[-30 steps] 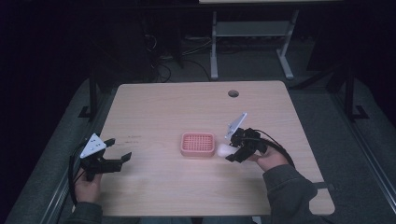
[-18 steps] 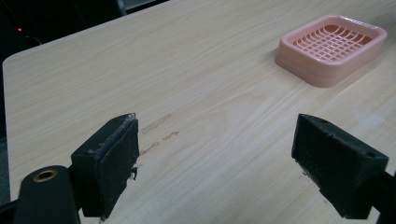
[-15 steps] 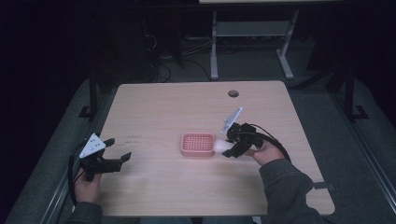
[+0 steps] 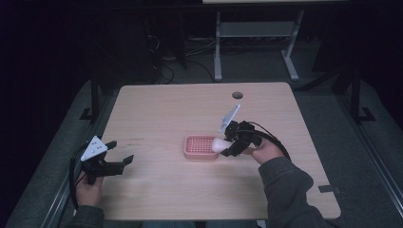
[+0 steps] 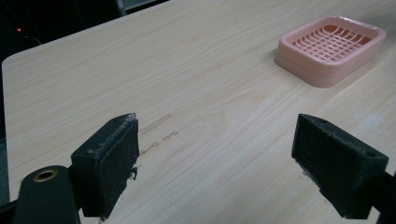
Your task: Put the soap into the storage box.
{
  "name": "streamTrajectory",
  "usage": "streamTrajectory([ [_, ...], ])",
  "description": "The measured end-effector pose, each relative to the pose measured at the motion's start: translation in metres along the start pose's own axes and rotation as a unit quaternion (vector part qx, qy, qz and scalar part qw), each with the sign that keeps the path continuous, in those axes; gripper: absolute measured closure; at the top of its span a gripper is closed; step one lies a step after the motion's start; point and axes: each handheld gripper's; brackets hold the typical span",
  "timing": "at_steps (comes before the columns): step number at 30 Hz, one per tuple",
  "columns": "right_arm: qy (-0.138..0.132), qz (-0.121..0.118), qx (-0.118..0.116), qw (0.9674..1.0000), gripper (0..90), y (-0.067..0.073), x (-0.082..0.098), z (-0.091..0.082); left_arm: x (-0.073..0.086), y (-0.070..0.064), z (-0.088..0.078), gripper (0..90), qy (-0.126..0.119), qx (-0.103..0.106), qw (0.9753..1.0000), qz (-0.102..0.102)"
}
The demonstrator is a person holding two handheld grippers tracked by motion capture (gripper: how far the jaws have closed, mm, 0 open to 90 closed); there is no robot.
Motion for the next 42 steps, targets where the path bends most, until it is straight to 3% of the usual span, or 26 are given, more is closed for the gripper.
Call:
streamTrajectory([
  [42, 0.006, -0.024, -0.015, 0.9996, 48.6, -0.012, -0.047, 0.021, 0.000, 0.000, 0.000, 14.5, -0.001, 0.002, 1.0000, -0.001],
])
Point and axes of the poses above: each handheld gripper's, and its own axes: z roughly forward along the jaws, x roughly out of its underside, y roughly to its left, and after that the axes turned 6 degrees about -y, right-handed
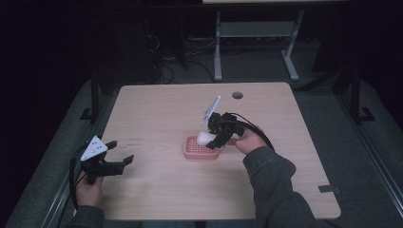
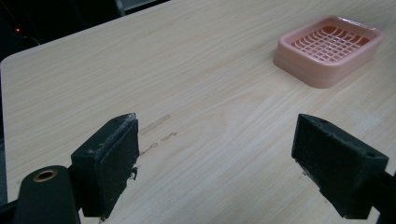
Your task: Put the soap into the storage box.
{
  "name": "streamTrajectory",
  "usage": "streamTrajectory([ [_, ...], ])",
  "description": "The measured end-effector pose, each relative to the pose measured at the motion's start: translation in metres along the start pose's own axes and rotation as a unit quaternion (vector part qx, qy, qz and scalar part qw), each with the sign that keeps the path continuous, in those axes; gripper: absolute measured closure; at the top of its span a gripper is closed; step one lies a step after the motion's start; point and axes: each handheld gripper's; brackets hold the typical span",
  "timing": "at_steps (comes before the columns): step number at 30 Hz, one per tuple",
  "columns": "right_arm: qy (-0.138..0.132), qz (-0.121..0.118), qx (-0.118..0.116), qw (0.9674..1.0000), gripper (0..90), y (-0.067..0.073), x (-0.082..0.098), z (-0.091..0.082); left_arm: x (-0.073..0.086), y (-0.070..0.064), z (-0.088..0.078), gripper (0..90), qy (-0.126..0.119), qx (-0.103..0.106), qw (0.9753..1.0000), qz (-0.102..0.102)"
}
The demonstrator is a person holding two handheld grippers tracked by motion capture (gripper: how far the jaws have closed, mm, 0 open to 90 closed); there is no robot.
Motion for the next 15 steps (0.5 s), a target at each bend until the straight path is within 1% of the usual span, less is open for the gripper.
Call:
streamTrajectory([
  [11, 0.006, 0.003, -0.001, 1.0000, 48.6, -0.006, -0.001, 0.012, 0.000, 0.000, 0.000, 14.5, 0.000, 0.000, 1.0000, 0.000],
  [15, 0.007, 0.004, -0.006, 0.9999, 48.6, -0.008, -0.002, 0.021, 0.000, 0.000, 0.000, 14.5, -0.001, 0.000, 1.0000, -0.001],
])
Point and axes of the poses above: each handheld gripper's, and its own axes: z roughly forward along the jaws, x roughly out of its underside, y roughly to its left, and after that the axes turned 6 degrees about -y, right-handed
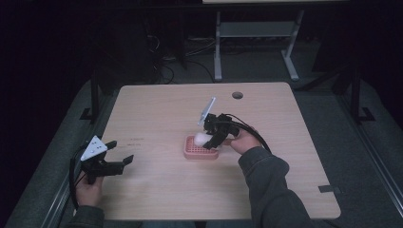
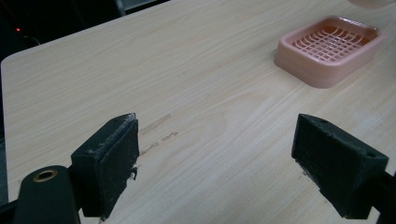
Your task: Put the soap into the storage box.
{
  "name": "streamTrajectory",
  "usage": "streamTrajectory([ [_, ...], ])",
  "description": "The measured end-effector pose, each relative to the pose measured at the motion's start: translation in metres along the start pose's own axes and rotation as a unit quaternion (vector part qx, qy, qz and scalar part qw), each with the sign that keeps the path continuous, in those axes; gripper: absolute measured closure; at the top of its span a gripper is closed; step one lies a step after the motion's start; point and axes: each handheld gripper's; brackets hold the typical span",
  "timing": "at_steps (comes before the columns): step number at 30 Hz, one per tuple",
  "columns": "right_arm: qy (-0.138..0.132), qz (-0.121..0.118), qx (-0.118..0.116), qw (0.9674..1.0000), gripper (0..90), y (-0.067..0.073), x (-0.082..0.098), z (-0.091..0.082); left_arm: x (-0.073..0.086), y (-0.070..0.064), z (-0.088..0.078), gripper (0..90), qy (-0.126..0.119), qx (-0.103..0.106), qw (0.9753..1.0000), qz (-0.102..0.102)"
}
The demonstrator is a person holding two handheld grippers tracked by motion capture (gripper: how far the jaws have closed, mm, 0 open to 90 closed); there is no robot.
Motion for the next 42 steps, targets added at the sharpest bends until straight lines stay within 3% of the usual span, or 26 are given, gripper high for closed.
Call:
streamTrajectory([
  [26, 0.015, 0.017, -0.010, 0.9997, 48.5, -0.014, -0.006, 0.034, 0.000, 0.000, 0.000, 14.5, -0.002, 0.000, 1.0000, -0.003],
  [42, 0.021, 0.028, -0.017, 0.9992, 48.4, -0.020, -0.007, 0.046, 0.000, 0.001, 0.000, 14.5, -0.002, 0.000, 1.0000, -0.002],
])
Point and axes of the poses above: each handheld gripper's, and its own axes: z roughly forward along the jaws, x roughly out of its underside, y roughly to its left, and after that the axes turned 6 degrees about -y, right-handed
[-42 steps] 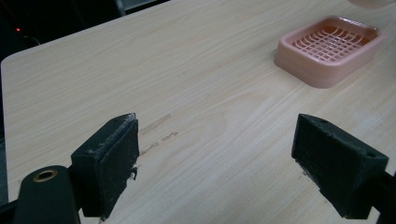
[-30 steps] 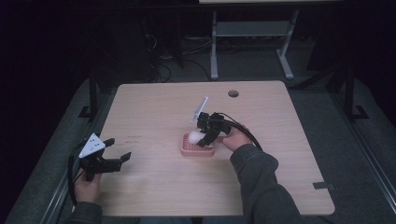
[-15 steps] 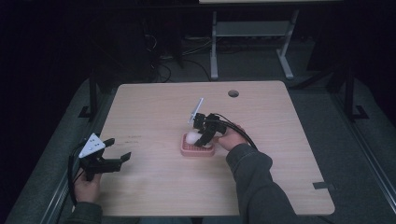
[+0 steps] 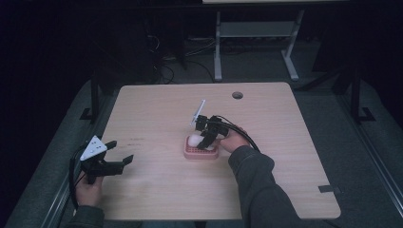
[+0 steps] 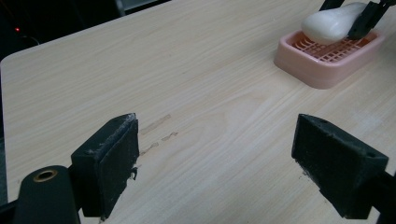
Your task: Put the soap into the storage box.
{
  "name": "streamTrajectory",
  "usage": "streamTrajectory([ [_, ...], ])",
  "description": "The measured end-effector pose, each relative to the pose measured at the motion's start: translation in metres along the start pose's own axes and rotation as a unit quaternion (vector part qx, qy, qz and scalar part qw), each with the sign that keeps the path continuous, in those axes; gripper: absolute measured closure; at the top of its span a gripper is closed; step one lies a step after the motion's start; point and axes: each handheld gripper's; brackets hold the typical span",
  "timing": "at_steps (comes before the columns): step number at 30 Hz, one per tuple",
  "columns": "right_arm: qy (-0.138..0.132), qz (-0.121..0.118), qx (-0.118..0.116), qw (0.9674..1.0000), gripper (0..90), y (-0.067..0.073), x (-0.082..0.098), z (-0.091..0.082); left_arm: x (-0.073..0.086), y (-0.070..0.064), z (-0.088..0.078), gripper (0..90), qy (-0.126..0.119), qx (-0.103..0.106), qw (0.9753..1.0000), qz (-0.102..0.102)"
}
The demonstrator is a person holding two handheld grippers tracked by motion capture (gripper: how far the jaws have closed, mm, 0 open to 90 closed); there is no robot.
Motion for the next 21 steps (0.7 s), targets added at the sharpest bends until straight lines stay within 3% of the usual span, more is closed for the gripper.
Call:
streamTrajectory([
  [21, -0.007, 0.015, -0.006, 0.9998, 48.3, -0.0049, 0.0046, 0.0079, -0.0001, -0.0002, 0.0005, 14.5, 0.000, 0.002, 1.0000, 0.001],
])
Point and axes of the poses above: each handheld gripper's, and its own axes: z roughly forward along the jaws, x roughly out of its underside, y roughly to its left, and after that the axes turned 6 degrees about -y, right-handed
